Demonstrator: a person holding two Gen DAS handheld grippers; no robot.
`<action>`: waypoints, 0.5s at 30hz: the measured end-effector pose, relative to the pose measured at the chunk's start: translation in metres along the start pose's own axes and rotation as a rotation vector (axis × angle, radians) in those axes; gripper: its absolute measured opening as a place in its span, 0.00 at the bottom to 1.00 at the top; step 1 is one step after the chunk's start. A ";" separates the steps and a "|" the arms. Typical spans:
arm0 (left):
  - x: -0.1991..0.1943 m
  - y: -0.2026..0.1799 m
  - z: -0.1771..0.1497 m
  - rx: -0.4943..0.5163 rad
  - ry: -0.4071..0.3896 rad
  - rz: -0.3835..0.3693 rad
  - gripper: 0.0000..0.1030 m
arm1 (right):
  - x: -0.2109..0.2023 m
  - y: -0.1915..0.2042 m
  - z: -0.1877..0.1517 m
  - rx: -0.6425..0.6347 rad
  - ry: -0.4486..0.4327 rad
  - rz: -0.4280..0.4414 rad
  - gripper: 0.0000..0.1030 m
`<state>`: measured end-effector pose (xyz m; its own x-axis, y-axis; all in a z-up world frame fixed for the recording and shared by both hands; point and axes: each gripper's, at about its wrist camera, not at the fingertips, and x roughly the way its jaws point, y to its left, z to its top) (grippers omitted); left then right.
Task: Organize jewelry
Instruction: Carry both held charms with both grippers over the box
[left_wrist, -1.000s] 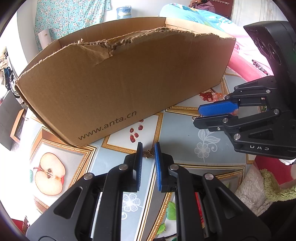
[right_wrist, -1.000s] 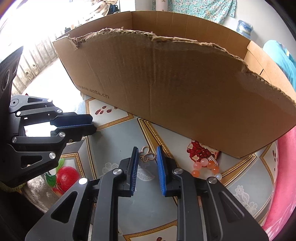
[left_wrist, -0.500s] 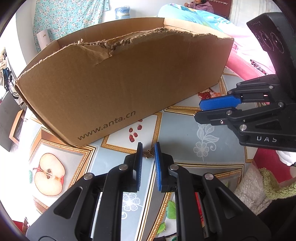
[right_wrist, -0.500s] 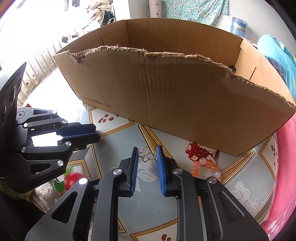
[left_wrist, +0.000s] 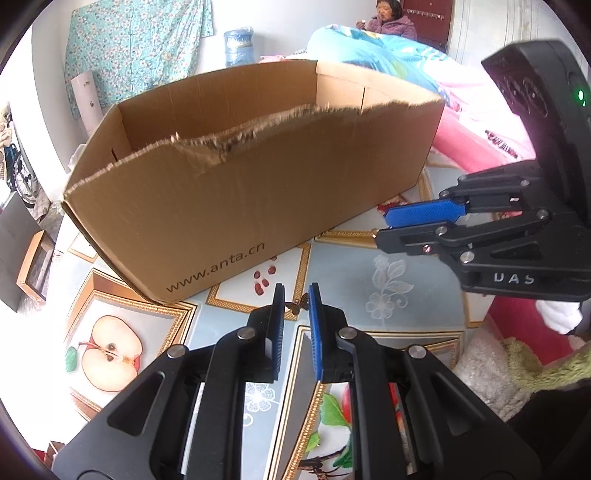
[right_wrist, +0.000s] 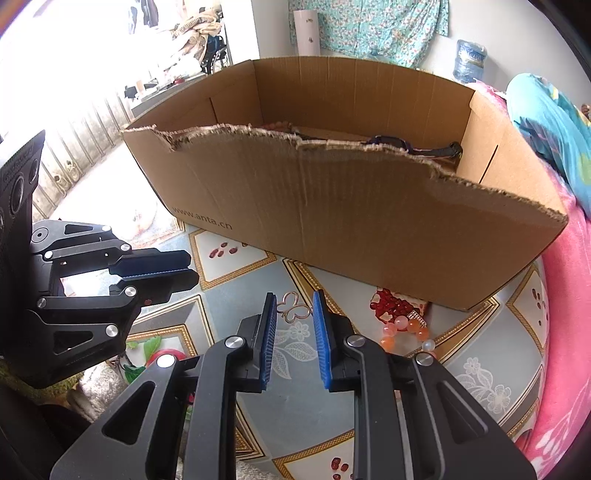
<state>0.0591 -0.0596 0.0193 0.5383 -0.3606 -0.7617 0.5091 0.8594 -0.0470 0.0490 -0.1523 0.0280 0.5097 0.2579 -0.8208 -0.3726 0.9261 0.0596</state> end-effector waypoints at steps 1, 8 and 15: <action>-0.005 0.001 0.002 -0.005 -0.011 -0.012 0.11 | -0.004 0.000 -0.001 0.001 -0.007 0.003 0.19; -0.049 0.008 0.027 0.014 -0.110 -0.057 0.11 | -0.037 0.004 0.008 -0.014 -0.077 0.034 0.19; -0.077 0.023 0.067 0.045 -0.175 -0.049 0.11 | -0.071 0.001 0.034 -0.027 -0.174 0.068 0.20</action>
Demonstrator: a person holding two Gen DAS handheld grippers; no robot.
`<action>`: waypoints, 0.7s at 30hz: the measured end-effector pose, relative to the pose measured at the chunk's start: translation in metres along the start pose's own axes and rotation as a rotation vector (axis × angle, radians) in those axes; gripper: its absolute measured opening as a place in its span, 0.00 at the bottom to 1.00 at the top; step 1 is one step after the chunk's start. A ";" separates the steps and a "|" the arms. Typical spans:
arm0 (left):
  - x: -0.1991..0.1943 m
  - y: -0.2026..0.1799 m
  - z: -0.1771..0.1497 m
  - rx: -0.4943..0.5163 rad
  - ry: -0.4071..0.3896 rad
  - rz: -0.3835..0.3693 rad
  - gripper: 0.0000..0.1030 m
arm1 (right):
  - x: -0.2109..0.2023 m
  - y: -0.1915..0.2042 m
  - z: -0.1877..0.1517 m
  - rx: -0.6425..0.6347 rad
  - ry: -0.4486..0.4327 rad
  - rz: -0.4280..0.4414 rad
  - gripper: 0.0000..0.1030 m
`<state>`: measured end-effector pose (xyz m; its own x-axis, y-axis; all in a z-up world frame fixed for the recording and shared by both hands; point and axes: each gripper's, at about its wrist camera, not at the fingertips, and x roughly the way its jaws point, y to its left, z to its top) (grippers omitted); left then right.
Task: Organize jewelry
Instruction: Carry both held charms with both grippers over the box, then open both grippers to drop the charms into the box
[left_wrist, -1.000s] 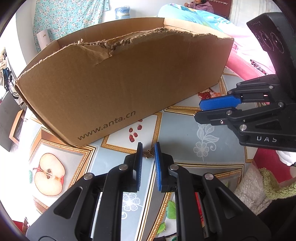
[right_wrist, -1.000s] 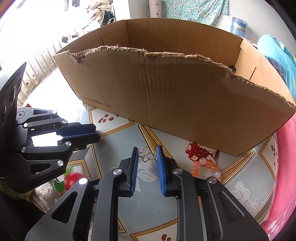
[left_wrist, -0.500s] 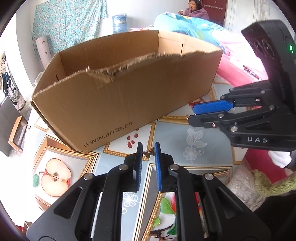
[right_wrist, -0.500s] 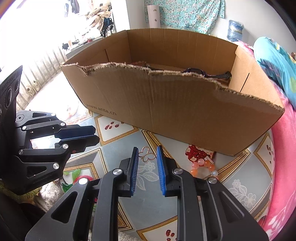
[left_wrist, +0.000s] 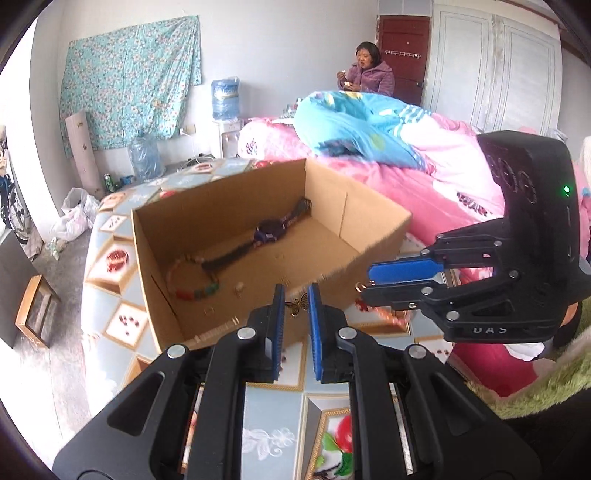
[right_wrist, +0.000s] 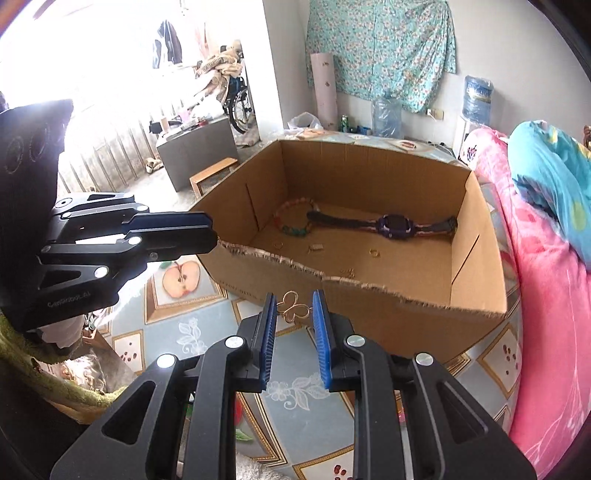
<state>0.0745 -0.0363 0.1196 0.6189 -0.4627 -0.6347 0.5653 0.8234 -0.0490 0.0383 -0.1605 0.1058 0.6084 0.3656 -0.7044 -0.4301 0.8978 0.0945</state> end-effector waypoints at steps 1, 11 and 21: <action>0.002 0.003 0.006 0.000 -0.002 0.005 0.11 | 0.000 -0.002 0.005 0.002 -0.012 -0.003 0.20; 0.076 0.035 0.027 -0.123 0.151 0.020 0.11 | 0.030 -0.055 0.045 0.119 -0.013 -0.042 0.20; 0.128 0.049 0.023 -0.203 0.284 0.043 0.12 | 0.091 -0.089 0.059 0.132 0.126 -0.087 0.20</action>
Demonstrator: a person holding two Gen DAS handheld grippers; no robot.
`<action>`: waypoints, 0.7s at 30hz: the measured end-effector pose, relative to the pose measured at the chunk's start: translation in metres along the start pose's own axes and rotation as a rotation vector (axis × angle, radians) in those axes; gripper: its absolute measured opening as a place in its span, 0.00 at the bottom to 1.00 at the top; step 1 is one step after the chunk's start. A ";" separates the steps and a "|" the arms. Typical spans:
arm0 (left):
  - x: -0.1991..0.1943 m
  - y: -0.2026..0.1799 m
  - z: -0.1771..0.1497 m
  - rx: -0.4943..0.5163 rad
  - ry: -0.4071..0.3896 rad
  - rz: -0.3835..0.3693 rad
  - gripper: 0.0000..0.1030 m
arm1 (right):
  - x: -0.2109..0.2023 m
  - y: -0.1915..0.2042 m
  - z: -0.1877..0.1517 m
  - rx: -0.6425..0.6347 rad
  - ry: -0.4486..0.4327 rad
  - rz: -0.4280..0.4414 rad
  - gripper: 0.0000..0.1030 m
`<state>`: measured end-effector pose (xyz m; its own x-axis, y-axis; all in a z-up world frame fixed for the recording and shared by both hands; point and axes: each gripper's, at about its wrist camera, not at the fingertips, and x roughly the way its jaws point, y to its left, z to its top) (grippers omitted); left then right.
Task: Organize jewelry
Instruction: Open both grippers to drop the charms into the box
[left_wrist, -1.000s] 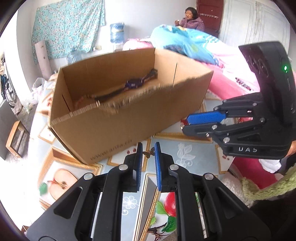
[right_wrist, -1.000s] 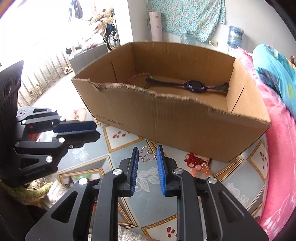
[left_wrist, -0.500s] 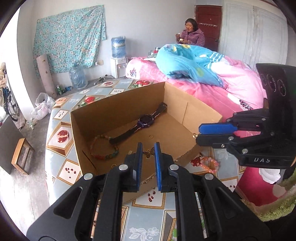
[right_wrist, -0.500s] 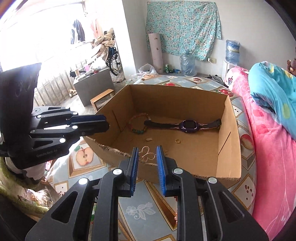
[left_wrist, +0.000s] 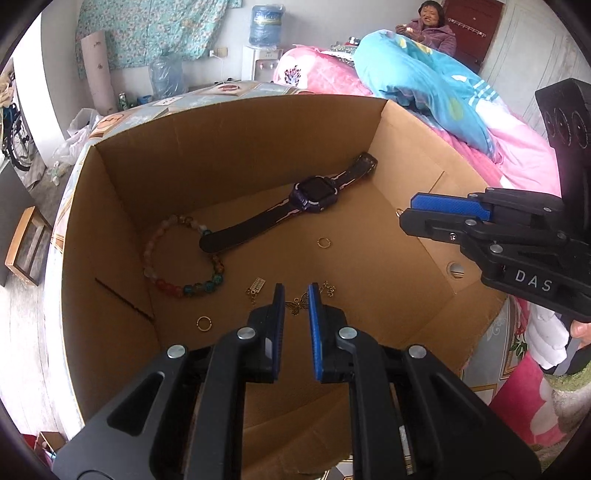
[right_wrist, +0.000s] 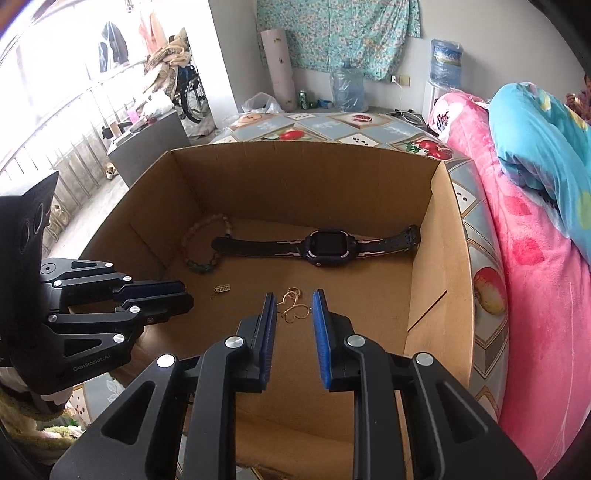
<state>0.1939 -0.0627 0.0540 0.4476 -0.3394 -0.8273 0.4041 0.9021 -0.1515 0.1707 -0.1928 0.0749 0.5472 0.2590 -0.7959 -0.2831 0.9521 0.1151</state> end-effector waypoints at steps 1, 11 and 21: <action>0.002 0.002 0.000 -0.009 0.007 -0.001 0.15 | 0.003 -0.001 0.000 0.002 0.010 0.005 0.20; 0.003 0.011 0.002 -0.032 -0.002 0.017 0.25 | -0.010 -0.017 0.002 0.043 -0.051 0.003 0.21; -0.022 0.009 -0.003 -0.039 -0.111 -0.015 0.30 | -0.045 -0.025 -0.001 0.101 -0.158 0.016 0.29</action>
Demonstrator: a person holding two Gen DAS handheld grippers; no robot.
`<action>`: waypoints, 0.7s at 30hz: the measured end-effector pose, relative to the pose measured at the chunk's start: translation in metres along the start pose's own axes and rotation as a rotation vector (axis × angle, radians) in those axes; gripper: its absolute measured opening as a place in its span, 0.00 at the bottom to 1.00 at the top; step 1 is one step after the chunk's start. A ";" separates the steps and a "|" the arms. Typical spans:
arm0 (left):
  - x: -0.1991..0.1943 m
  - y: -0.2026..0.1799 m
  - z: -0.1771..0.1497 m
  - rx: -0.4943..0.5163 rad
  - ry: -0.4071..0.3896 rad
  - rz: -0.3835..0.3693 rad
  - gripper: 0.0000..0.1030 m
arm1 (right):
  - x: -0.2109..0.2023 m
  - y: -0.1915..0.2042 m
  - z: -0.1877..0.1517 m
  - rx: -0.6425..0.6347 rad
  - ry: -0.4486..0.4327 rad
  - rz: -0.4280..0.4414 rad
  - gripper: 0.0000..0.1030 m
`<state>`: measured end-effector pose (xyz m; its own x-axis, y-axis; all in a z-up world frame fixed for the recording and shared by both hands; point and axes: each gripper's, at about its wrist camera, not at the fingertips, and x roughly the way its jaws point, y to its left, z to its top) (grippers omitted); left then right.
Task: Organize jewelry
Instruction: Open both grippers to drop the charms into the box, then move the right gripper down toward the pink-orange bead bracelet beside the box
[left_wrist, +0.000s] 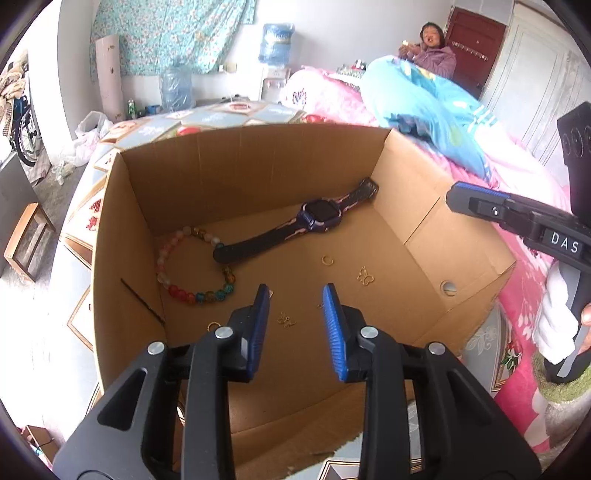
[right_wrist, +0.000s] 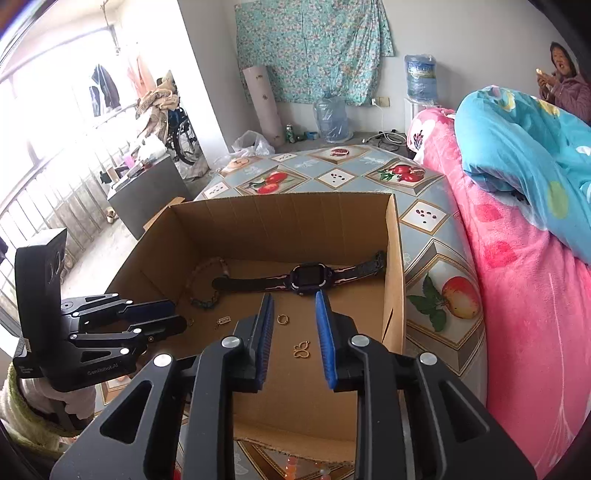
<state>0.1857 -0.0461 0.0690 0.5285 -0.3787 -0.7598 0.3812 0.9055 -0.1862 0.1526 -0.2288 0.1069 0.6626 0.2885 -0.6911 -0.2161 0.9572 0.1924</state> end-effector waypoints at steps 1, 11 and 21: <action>-0.006 0.000 0.000 -0.001 -0.021 -0.008 0.32 | -0.004 0.001 -0.001 0.002 -0.012 0.003 0.34; -0.067 -0.010 -0.014 0.009 -0.201 -0.067 0.45 | -0.046 0.006 -0.018 0.034 -0.083 -0.015 0.36; -0.110 -0.026 -0.055 0.056 -0.261 -0.145 0.57 | -0.085 -0.005 -0.059 0.103 -0.079 -0.077 0.43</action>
<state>0.0755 -0.0175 0.1230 0.6402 -0.5459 -0.5405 0.5041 0.8294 -0.2407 0.0554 -0.2596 0.1237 0.7299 0.2107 -0.6503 -0.0904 0.9727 0.2137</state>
